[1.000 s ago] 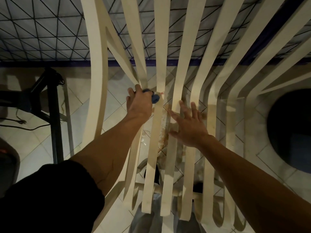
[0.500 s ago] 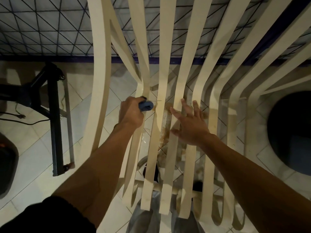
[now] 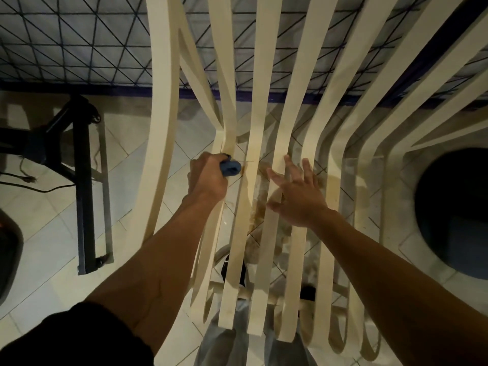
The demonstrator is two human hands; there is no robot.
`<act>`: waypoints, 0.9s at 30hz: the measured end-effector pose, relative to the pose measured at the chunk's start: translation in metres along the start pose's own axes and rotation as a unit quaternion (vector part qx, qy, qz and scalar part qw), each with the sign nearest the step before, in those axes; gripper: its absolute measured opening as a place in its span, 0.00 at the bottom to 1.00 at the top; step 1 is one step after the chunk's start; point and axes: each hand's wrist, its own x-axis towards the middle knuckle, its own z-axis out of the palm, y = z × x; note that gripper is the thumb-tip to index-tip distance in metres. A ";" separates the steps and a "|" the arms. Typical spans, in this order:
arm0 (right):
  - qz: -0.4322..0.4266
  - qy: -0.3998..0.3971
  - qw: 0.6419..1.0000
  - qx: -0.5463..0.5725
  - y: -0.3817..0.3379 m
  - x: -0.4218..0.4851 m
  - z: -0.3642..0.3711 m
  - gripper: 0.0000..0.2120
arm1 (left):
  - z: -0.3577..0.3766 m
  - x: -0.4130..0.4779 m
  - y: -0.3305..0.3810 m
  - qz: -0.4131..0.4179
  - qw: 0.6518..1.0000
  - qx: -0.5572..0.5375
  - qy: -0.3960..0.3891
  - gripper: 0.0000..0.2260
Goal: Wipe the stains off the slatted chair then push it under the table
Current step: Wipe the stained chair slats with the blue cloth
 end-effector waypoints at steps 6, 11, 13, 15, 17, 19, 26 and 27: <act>0.002 -0.012 1.000 -0.008 0.000 -0.001 -0.002 0.39 | 0.004 -0.061 -0.023 -0.010 0.999 -0.031 -0.031 0.13; 0.001 -0.004 1.000 -0.001 -0.008 -0.008 -0.001 0.38 | 0.001 -0.071 -0.024 -0.035 0.998 -0.031 -0.049 0.13; 0.008 0.007 1.000 0.028 -0.015 -0.017 0.002 0.40 | 0.006 -0.052 -0.036 -0.053 0.994 -0.095 -0.020 0.09; 0.018 0.022 0.999 0.043 -0.020 -0.028 0.009 0.43 | 0.021 -0.033 -0.051 -0.056 0.986 -0.156 -0.029 0.10; 0.017 0.024 0.999 0.033 -0.022 -0.038 0.017 0.44 | 0.028 -0.028 -0.060 -0.056 0.984 -0.161 -0.046 0.10; 0.006 0.017 1.000 0.016 -0.021 -0.045 0.023 0.44 | 0.025 -0.030 -0.050 -0.040 0.993 -0.104 -0.046 0.11; -0.007 0.001 1.000 -0.008 -0.015 -0.053 0.026 0.46 | 0.005 -0.085 -0.030 0.008 0.999 -0.002 -0.046 0.13; -0.008 -0.001 1.000 -0.008 -0.015 -0.053 0.026 0.45 | 0.006 -0.082 -0.033 0.001 0.999 -0.006 -0.050 0.13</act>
